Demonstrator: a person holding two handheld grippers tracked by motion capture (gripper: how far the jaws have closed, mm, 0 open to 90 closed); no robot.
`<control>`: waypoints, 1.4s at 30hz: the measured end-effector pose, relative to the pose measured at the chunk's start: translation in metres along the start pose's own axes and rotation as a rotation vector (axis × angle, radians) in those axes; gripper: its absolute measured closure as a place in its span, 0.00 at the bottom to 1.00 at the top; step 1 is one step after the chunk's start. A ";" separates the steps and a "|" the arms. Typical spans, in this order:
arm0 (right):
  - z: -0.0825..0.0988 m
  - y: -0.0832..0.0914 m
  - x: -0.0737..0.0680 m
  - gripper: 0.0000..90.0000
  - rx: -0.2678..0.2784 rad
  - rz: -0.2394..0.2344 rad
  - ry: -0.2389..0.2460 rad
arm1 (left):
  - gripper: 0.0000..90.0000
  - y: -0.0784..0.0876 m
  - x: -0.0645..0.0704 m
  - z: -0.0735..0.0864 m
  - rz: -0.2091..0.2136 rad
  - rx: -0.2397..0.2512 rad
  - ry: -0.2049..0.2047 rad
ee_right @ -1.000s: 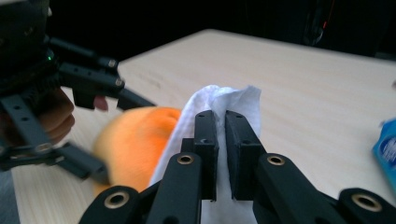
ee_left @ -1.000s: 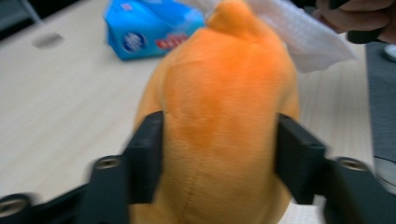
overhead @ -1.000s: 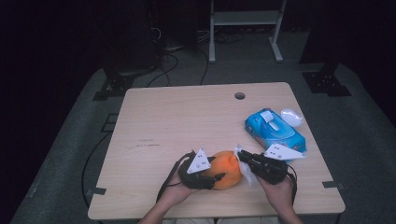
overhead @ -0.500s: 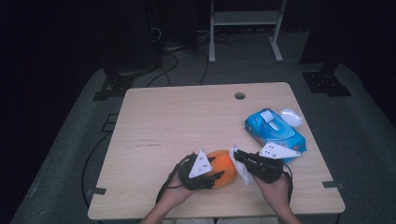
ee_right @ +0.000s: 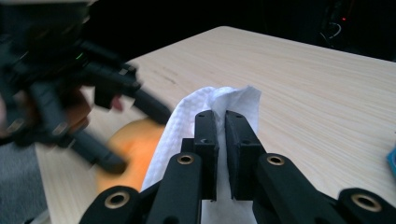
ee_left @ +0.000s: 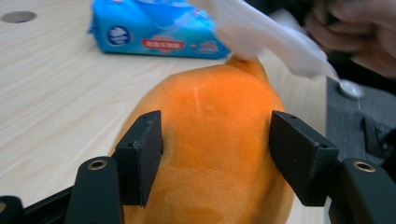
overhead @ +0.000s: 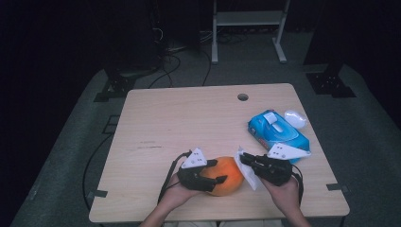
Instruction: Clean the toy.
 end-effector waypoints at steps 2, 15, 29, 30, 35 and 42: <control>0.011 -0.007 0.001 0.92 -0.050 -0.024 -0.025 | 0.40 0.001 0.004 -0.001 0.018 -0.010 -0.020; 0.042 -0.003 -0.012 0.92 -0.155 -0.129 -0.015 | 0.13 -0.021 -0.014 0.006 0.060 -0.047 0.067; 0.034 0.012 0.001 0.92 -0.080 -0.098 -0.050 | 0.61 -0.012 -0.005 -0.003 -0.029 -0.014 -0.057; 0.033 0.014 0.003 0.92 -0.074 -0.092 -0.048 | 0.61 -0.012 -0.004 -0.005 -0.038 -0.012 -0.064; 0.033 0.025 0.019 0.92 -0.067 -0.039 -0.057 | 0.61 -0.011 -0.013 -0.006 -0.091 -0.002 -0.071; 0.047 0.042 0.050 0.92 -0.130 0.071 -0.045 | 0.61 -0.011 -0.031 -0.013 -0.173 0.010 -0.072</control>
Point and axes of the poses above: each handheld gripper's, and its own axes: y roughly backward along the jaws, z roughly out of its underside, x roughly to its right, the point moved 4 cm from there along -y, roughly forward along the jaws, and after that the axes turned 2 degrees about y, right-handed, at the moved point
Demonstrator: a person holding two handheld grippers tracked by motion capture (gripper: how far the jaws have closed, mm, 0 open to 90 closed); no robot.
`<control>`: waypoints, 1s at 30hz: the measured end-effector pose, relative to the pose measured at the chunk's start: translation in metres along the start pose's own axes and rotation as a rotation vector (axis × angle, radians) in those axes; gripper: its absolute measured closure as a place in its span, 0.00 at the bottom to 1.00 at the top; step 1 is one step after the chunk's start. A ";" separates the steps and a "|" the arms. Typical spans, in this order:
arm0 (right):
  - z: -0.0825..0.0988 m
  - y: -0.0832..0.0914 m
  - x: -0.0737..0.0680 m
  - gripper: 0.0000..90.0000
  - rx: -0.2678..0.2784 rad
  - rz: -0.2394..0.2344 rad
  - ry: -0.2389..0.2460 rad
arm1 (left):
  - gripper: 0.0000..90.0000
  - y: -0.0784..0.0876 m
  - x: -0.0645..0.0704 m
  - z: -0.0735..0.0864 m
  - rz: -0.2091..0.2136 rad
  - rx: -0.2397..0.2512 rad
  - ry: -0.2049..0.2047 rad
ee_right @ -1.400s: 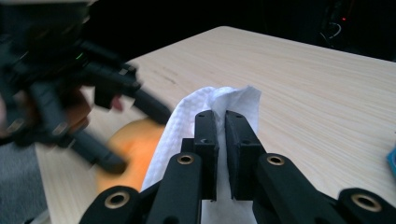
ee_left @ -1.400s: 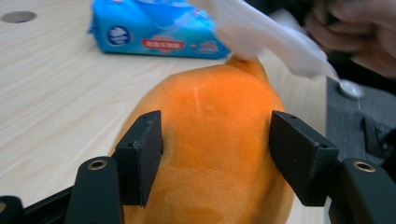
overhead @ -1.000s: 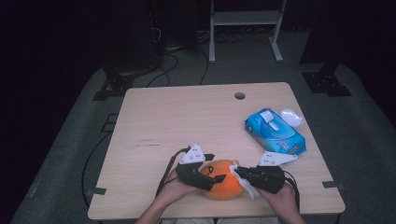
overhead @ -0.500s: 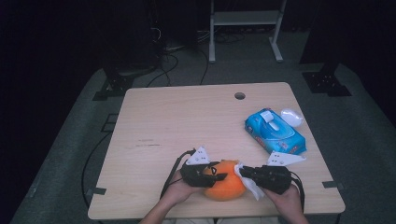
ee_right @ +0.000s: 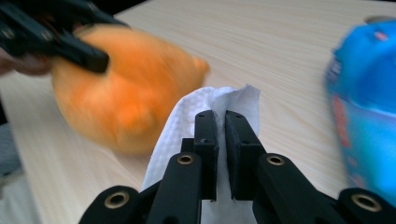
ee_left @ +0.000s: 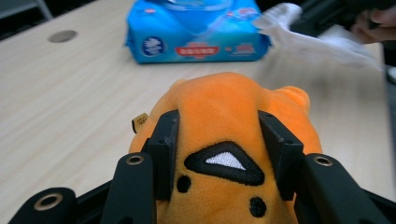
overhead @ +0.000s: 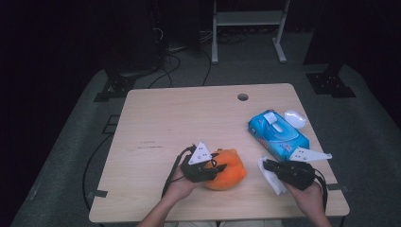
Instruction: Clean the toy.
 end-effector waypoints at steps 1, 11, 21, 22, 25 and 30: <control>0.003 0.001 0.004 0.92 -0.009 0.011 0.003 | 0.61 -0.001 -0.003 -0.001 -0.017 0.002 0.001; 0.019 -0.007 0.018 0.91 -0.086 0.043 0.013 | 0.61 -0.010 -0.035 -0.008 -0.131 0.036 0.020; 0.023 -0.013 0.021 0.79 -0.074 0.044 -0.015 | 0.58 -0.026 -0.047 -0.004 -0.128 0.034 0.045; 0.023 -0.013 0.020 0.77 -0.072 0.045 -0.015 | 0.56 -0.026 -0.047 -0.004 -0.125 0.033 0.047; 0.023 -0.011 0.019 0.72 -0.054 0.035 -0.032 | 0.46 -0.021 -0.048 -0.007 -0.112 0.035 0.051; 0.020 -0.008 0.017 0.64 -0.022 0.031 -0.045 | 0.37 -0.006 -0.048 -0.017 -0.100 0.080 0.066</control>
Point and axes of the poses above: each handheld gripper's, and its own axes: y roughly backward along the jaws, z roughly out of its underside, x roughly to its right, the point moved 4 cm from there along -y, roughly forward along the jaws, and after that the axes turned 2 degrees about y, right-handed, at the moved point
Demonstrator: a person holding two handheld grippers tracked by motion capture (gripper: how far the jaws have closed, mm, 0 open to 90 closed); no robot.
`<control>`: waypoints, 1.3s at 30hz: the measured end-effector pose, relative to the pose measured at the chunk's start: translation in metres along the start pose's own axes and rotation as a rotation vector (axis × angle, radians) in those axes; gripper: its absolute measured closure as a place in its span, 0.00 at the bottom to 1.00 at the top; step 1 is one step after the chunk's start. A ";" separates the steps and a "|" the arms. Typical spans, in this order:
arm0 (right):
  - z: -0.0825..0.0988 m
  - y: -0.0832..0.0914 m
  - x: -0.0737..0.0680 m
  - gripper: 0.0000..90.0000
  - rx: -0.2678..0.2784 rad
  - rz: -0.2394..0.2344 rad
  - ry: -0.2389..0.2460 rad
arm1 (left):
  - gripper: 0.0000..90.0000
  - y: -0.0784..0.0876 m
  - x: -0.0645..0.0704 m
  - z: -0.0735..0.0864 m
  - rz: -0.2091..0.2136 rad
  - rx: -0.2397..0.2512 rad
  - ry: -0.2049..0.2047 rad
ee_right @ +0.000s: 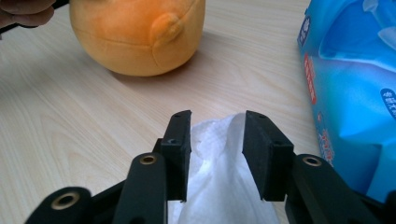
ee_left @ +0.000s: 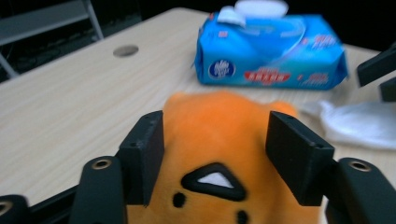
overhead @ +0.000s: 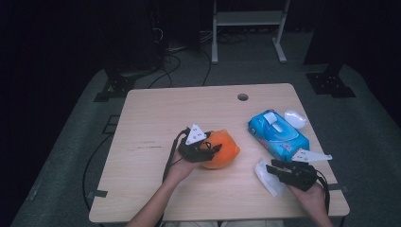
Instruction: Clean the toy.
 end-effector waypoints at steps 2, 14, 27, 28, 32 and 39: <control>-0.001 0.002 0.000 0.64 0.011 0.000 -0.006 | 0.33 0.006 0.001 -0.003 0.005 0.010 0.007; -0.004 0.003 -0.005 0.56 0.021 0.009 -0.006 | 0.23 0.039 -0.003 0.006 -0.013 0.014 0.050; -0.006 0.004 -0.004 0.48 0.027 0.014 -0.013 | 0.22 0.066 -0.014 0.023 -0.064 0.008 0.094; -0.006 0.004 -0.004 0.47 0.027 0.014 -0.013 | 0.22 0.068 -0.015 0.024 -0.068 0.007 0.094; -0.007 0.005 -0.003 0.46 0.030 0.017 -0.013 | 0.21 0.073 -0.018 0.030 -0.080 -0.003 0.104; -0.007 0.005 -0.001 0.43 0.027 0.023 -0.019 | 0.20 0.083 -0.024 0.044 -0.102 -0.013 0.133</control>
Point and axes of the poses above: each handheld gripper's, and its own axes: y roughly backward along the jaws, z roughly out of its underside, x roughly to its right, the point moved 4 cm from there along -y, roughly forward along the jaws, and after that the axes turned 2 degrees about y, right-handed, at the moved point
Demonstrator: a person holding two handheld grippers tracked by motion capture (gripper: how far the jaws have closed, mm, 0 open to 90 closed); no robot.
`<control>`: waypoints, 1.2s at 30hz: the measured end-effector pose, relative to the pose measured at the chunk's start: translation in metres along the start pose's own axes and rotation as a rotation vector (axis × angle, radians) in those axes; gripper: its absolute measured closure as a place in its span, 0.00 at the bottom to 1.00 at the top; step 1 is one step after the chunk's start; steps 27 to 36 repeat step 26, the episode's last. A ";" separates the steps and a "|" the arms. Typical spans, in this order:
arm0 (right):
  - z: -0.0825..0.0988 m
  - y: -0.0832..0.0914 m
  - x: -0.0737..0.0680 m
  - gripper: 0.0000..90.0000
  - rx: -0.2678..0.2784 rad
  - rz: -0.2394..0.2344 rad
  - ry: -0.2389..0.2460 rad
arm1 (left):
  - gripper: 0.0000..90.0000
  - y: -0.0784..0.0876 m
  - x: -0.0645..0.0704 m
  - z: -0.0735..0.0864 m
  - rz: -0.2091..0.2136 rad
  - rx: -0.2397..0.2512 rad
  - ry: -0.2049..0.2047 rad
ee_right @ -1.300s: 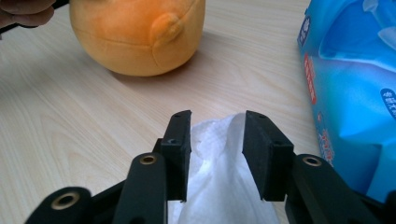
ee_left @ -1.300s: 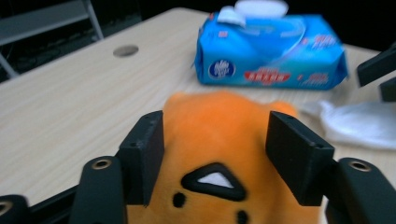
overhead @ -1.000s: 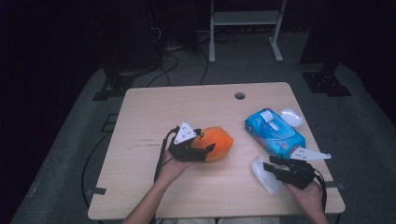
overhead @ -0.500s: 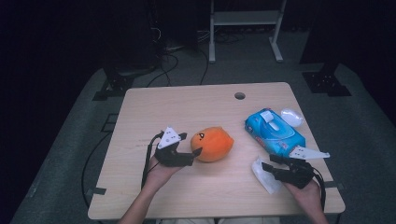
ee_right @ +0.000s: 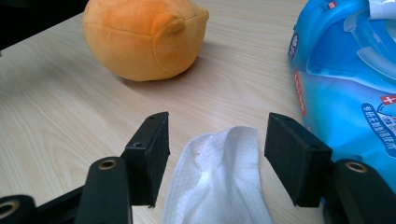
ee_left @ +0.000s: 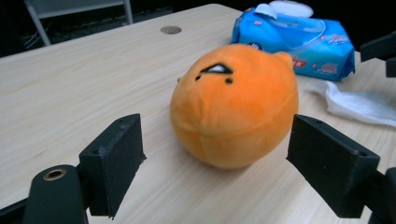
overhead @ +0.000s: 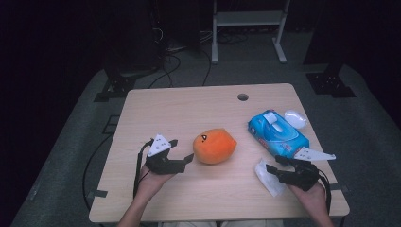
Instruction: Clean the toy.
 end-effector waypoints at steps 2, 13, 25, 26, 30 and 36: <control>0.000 0.001 0.000 0.42 -0.001 0.003 -0.003 | 0.20 0.003 -0.002 0.004 -0.004 0.004 0.013; 0.001 -0.005 -0.003 0.40 -0.011 -0.007 0.003 | 0.18 0.012 -0.014 0.025 -0.039 -0.004 0.054; 0.006 -0.006 -0.009 0.37 -0.018 -0.025 0.004 | 0.12 0.012 -0.020 0.039 -0.070 -0.012 0.074; 0.006 -0.007 -0.009 0.37 -0.018 -0.026 0.002 | 0.12 0.011 -0.021 0.040 -0.067 -0.011 0.074; 0.006 -0.007 -0.009 0.37 -0.018 -0.026 0.002 | 0.12 0.011 -0.021 0.040 -0.067 -0.011 0.074; 0.006 -0.007 -0.009 0.37 -0.018 -0.026 0.002 | 0.12 0.011 -0.021 0.040 -0.067 -0.011 0.074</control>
Point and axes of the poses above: each handheld gripper's, and its own axes: y roughly backward along the jaws, z roughly out of its underside, x roughly to its right, the point moved 4 cm from there along -y, roughly forward along the jaws, and after that the axes turned 2 degrees about y, right-handed, at the moved point
